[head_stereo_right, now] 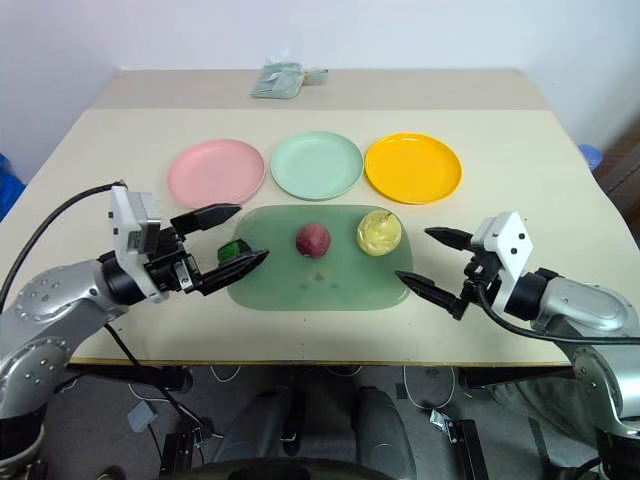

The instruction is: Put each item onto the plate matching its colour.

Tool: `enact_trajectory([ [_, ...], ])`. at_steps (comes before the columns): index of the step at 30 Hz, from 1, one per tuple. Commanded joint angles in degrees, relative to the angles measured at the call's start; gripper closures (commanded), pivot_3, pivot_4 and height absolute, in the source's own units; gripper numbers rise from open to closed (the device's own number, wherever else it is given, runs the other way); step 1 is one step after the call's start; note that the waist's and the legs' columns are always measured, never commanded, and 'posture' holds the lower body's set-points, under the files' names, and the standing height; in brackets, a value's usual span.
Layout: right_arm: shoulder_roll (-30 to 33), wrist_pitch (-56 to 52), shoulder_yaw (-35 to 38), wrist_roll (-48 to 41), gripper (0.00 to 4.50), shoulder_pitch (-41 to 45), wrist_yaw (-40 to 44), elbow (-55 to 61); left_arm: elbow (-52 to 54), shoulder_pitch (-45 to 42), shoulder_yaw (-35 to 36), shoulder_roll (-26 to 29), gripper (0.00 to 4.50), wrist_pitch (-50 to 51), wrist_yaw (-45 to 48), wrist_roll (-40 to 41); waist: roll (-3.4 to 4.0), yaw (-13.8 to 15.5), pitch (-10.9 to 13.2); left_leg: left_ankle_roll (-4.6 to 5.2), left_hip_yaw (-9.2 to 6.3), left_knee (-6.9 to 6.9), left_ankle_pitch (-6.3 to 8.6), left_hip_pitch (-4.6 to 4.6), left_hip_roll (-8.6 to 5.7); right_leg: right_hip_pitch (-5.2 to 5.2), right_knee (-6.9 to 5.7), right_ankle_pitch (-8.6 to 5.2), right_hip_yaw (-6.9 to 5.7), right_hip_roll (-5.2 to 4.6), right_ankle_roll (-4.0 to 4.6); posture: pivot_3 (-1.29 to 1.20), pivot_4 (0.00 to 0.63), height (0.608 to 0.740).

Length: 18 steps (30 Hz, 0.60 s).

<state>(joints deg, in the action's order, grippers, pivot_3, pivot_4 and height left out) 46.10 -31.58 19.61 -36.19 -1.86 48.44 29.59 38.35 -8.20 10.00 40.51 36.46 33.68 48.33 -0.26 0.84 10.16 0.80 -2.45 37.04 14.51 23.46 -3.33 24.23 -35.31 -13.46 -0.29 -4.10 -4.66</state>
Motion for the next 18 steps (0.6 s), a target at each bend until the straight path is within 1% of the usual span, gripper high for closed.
enact_trajectory([
  [1, 0.1, 0.87, -0.12, 0.2, 0.0, 1.42, -0.75, 0.91, -0.01, -1.23, 0.97, 0.12, 0.06, -0.06, 0.03, 0.44, 0.0, 0.01, 0.0, 0.0, 0.0, 0.01, 0.0, 0.0, 0.0, 0.0, -0.01, 0.0, 0.0, 0.0, 0.0, 0.0, 0.15, 0.74],
  [8, 0.08, 0.23, -1.58, -0.1, 0.0, 4.11, -1.9, 1.0, -0.93, -2.45, 1.21, -1.52, 0.06, -0.07, -1.49, 0.27, -0.02, 0.02, 0.01, 0.0, 0.01, 0.04, 0.0, 0.0, 0.0, -0.01, -0.01, 0.01, 0.01, 0.0, -0.01, 0.0, 0.15, 0.74],
  [13, 0.35, 0.56, -2.07, -0.14, 0.0, 5.34, -1.54, 0.63, -1.42, -3.01, 0.85, -2.65, 0.06, -1.39, -3.21, -2.2, -0.02, 0.02, 0.01, 0.0, 0.02, 0.05, 0.0, 0.0, 0.0, -0.01, -0.02, 0.01, 0.01, 0.0, -0.01, 0.0, 0.15, 0.74],
  [18, 0.23, 1.32, -2.72, -1.02, 0.0, 6.81, 0.42, 0.5, -1.96, -3.45, 0.67, -5.86, 0.06, -1.27, -7.45, -4.39, -0.02, 0.03, 0.01, 0.0, 0.03, 0.1, 0.0, 0.0, 0.0, -0.01, -0.07, 0.02, 0.01, 0.0, -0.03, 0.0, 0.15, 0.74],
])
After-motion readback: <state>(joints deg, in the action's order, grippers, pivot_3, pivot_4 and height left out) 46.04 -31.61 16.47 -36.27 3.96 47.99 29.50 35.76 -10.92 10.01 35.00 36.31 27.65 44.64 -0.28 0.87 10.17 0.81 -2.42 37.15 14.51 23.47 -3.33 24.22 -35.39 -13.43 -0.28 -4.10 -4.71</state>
